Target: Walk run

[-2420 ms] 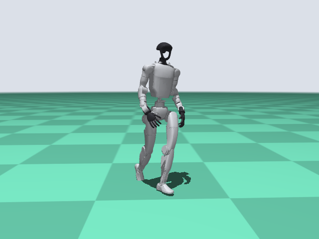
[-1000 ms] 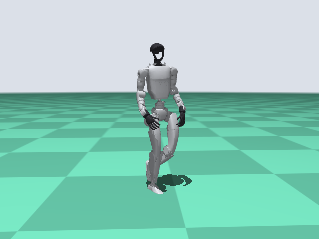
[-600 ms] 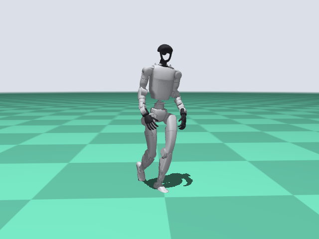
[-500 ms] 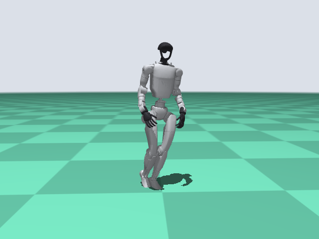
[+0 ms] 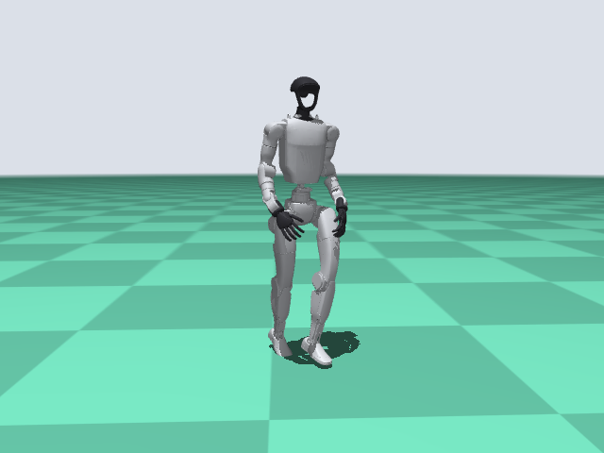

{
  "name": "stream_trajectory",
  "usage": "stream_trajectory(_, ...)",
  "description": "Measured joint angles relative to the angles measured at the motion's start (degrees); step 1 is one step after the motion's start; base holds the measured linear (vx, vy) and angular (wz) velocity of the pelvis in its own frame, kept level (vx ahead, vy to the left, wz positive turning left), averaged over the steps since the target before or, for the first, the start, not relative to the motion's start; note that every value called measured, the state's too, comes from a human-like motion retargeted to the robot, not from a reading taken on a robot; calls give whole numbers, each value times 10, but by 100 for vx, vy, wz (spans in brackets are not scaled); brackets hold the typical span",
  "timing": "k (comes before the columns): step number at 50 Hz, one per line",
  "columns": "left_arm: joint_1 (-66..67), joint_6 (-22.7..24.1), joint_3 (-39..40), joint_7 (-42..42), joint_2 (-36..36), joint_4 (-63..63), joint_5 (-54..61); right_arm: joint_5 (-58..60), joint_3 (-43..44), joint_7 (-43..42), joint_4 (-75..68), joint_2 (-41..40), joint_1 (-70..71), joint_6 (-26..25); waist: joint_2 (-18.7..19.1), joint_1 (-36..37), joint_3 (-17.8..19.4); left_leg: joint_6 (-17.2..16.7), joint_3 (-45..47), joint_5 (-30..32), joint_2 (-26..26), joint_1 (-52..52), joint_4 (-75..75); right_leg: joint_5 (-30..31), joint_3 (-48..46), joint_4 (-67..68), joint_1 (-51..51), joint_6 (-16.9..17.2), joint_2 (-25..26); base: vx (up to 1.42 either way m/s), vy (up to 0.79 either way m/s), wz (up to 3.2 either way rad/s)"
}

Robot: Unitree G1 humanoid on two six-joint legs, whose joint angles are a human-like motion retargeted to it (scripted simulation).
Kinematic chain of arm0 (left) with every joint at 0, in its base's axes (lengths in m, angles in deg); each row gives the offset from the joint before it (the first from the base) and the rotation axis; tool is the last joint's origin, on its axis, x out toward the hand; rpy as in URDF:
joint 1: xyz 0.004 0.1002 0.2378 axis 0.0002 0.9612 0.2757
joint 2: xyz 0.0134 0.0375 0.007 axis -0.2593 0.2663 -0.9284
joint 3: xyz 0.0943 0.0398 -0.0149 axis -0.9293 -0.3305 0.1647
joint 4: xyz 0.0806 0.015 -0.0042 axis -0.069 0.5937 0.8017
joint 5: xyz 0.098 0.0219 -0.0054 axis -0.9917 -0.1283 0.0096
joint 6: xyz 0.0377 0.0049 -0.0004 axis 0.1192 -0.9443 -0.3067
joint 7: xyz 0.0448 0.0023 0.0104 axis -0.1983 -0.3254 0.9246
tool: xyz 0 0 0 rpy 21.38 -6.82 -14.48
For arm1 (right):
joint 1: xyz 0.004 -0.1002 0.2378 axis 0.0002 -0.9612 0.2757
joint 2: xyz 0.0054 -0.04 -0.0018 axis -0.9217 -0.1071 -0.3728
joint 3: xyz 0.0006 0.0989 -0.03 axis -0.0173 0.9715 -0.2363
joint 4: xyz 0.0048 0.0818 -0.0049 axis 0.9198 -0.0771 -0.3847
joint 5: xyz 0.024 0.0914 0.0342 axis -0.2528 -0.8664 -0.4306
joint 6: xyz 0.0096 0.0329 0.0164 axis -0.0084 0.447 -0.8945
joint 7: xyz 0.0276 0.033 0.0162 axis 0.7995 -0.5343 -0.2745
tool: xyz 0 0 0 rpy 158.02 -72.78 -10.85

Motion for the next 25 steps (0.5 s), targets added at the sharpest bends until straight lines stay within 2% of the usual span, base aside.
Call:
stream_trajectory(2,-10,-1,-2,-11,-12,-5,10,11,-2,-13,-3,3,-2,13,-1,37,15,-27,-50,-25,-23,13,-114,67,-25,-11,46,9,11,124,-39,-71)
stream_trajectory(3,-17,-4,-5,-15,-17,-8,13,17,-3,-17,-6,6,-1,18,-2,54,24,-57,-67,-33,-24,21,-153,94,-38,-9,67,15,12,115,-38,-61)
stream_trajectory(5,-32,-11,-11,-18,-29,-19,12,27,-4,-12,-12,10,5,21,0,78,43,-58,-67,5,-16,32,-178,150,-19,16,98,37,26,117,-40,-36)
stream_trajectory(6,-38,-14,-16,-15,-33,-25,6,31,-3,-2,-14,12,6,21,-5,80,47,14,-53,19,-25,38,-167,176,-23,56,99,57,20,125,-46,17)
stream_trajectory(7,-42,-17,-20,-10,-37,-30,-1,34,-1,10,-16,12,5,20,-15,75,47,63,-43,15,-36,46,-144,193,-31,118,89,75,13,132,-61,86)
stream_trajectory(8,-40,-18,-22,-4,-43,-30,-11,39,4,25,-22,10,0,17,-38,54,39,65,-41,-25,-55,56,-97,193,-46,223,58,87,6,153,-60,141)
stream_trajectory(10,-46,-21,-30,16,-45,-9,-31,61,38,43,-47,-3,-9,4,-63,7,19,65,-103,-72,-115,53,-23,193,-69,399,-1,123,-34,172,-38,136)
stream_trajectory(11,-53,-28,2,13,-41,4,-52,69,35,51,-51,-12,-9,-7,-35,-9,3,64,-90,-82,-77,53,-17,193,-45,395,-28,130,-9,136,-19,-9)
stream_trajectory(12,-58,-38,23,10,-37,15,-72,75,34,57,-51,-17,-12,-15,-8,-17,-8,62,-82,-91,-44,59,-17,184,-31,389,-53,127,9,102,-18,-104)
stream_trajectory(13,-62,-54,20,4,-28,22,-90,72,38,61,-44,-16,-18,-19,18,-13,-13,61,-86,-99,-22,79,-29,156,-35,379,-74,104,16,112,-22,-75)
stream_trajectory(15,-68,-62,-4,1,-17,27,-103,44,52,40,-26,-6,-33,-7,48,-9,-16,53,-95,-101,-2,122,-56,75,-39,370,-120,71,7,120,-28,-20)
stream_trajectory(18,-66,-52,-26,19,-12,32,-94,-3,63,-17,-7,-10,-50,29,72,-37,-9,39,-87,-35,5,182,-110,-21,-43,295,-182,71,-18,89,-30,43)
stream_trajectory(20,-60,-38,-41,18,-14,35,-80,-21,68,-26,0,-8,-58,42,78,-68,-11,16,-83,14,6,218,-129,-46,-47,203,-213,67,-37,96,-33,91)
stream_trajectory(23,-48,-18,-58,6,-16,44,-66,-31,75,-25,10,-6,-63,39,82,-111,-7,-10,-87,74,-2,268,-132,-116,2,51,-230,67,-26,117,-41,77)
stream_trajectory(25,-45,-13,-63,-1,-21,54,-59,-28,71,-26,18,-2,-56,28,83,-126,3,-28,-80,108,-1,302,-121,-135,50,-16,-230,90,-22,92,-30,37)
